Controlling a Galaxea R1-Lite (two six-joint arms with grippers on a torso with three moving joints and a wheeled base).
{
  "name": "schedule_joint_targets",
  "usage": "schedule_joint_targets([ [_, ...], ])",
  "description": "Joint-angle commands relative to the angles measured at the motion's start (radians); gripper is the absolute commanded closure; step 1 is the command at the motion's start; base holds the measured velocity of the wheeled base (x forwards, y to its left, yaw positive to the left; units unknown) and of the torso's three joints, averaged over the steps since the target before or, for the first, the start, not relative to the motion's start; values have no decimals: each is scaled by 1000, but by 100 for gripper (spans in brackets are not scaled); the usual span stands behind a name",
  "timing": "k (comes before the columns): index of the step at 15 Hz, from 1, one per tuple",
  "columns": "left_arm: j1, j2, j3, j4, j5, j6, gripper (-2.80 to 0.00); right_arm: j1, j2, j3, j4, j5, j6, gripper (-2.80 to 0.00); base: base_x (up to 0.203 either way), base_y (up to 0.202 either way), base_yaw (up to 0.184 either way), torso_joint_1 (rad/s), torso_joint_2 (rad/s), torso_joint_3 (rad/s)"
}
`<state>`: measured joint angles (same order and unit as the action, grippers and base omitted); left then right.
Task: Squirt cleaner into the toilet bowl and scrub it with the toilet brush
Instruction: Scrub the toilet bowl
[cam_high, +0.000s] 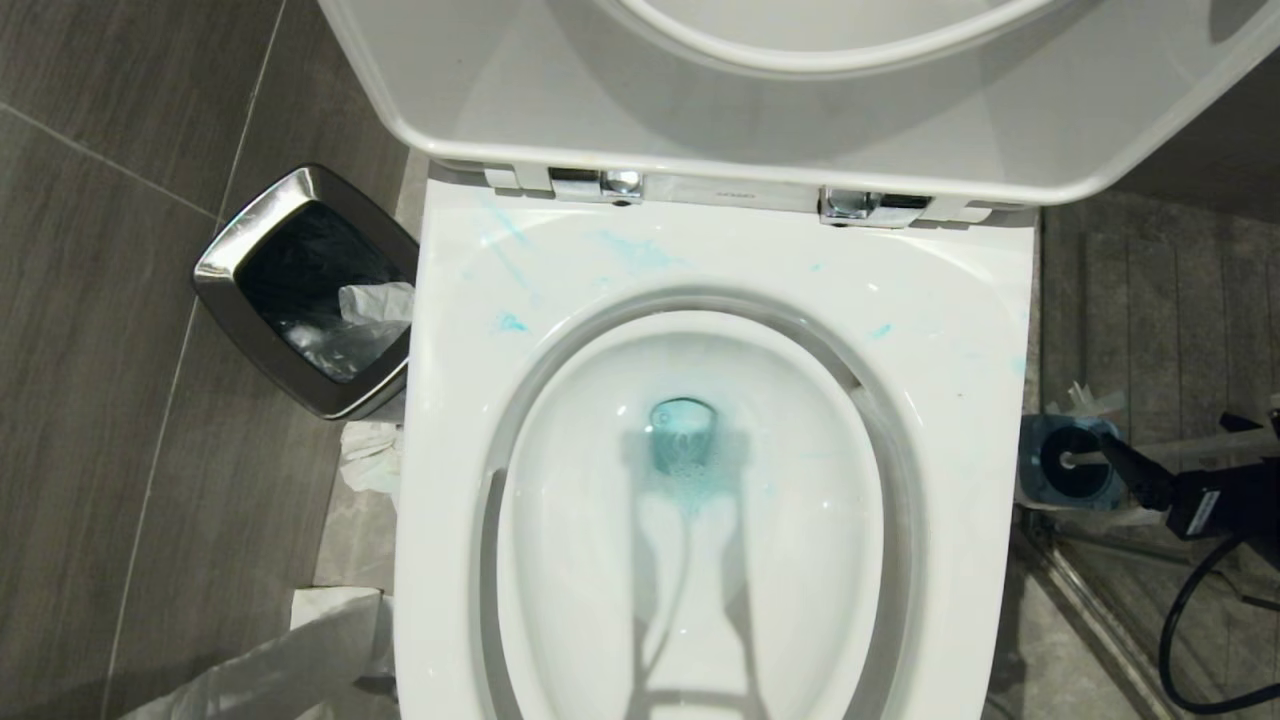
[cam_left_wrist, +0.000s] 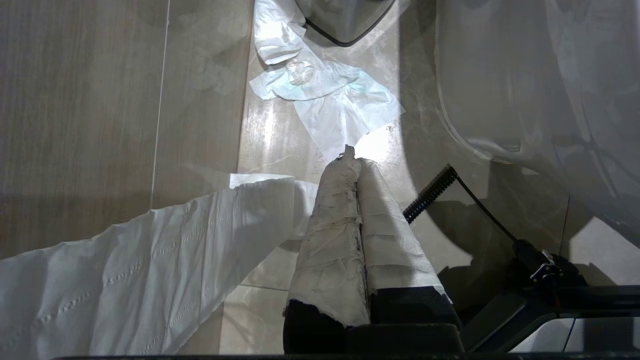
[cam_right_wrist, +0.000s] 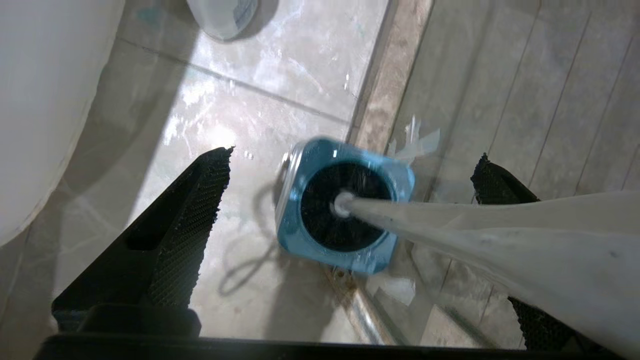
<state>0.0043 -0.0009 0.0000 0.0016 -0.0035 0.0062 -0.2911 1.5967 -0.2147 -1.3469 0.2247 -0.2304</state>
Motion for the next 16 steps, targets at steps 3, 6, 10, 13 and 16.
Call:
schedule_joint_targets([
  [3, 0, 1, 2, 0, 0, 0, 0, 5, 3, -33, -44, -3, -1, -280, 0, 0, 0, 0, 0, 0],
  [6, 0, 1, 2, 0, 0, 0, 0, 3, 18, -32, -101, -12, -2, -280, 0, 0, 0, 0, 0, 0],
  [10, 0, 1, 2, 0, 0, 0, 0, 1, 28, -32, -141, -38, -1, -280, 0, 0, 0, 0, 0, 0],
  [13, 0, 1, 2, 0, 0, 0, 0, 1, 39, -31, -181, -69, 0, -280, 0, 0, 0, 0, 0, 0],
  [16, 0, 1, 2, 0, 0, 0, 0, 1, 40, -19, -183, -103, 0, 0, 0, 0, 0, 0, 0, 0],
])
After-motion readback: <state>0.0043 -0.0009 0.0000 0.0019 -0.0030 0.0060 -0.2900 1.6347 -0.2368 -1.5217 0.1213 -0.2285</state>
